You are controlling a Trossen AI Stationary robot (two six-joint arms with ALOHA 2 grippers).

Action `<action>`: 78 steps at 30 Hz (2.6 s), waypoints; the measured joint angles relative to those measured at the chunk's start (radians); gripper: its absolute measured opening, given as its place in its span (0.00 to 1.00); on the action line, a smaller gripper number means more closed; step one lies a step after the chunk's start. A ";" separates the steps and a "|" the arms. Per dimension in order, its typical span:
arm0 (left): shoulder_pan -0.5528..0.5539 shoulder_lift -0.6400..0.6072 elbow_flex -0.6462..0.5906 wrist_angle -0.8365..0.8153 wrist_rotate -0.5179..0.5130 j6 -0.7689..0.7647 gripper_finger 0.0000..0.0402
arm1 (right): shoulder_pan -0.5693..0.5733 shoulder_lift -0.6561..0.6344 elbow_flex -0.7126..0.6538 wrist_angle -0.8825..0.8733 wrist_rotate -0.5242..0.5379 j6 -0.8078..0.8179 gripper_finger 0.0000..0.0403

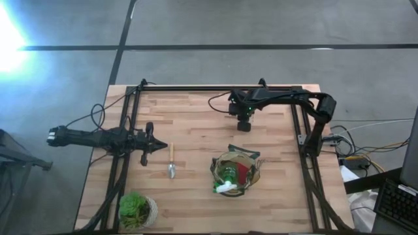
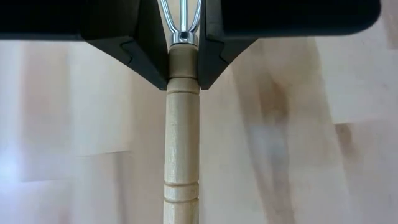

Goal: Pick & Place Garden tools in Gardening bag
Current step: Put the hand rake into the gardening bag

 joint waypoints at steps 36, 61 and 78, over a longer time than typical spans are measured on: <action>0.000 0.000 0.000 0.000 0.000 0.000 0.06 | 0.189 -0.530 -0.137 -0.084 0.504 0.036 0.12; 0.000 0.000 0.000 0.000 0.000 0.000 0.06 | 0.841 -0.593 -0.138 -0.108 1.129 0.070 0.12; 0.000 0.000 0.000 0.000 0.000 0.000 0.06 | 0.872 -0.566 -0.098 -0.051 0.904 -0.023 0.12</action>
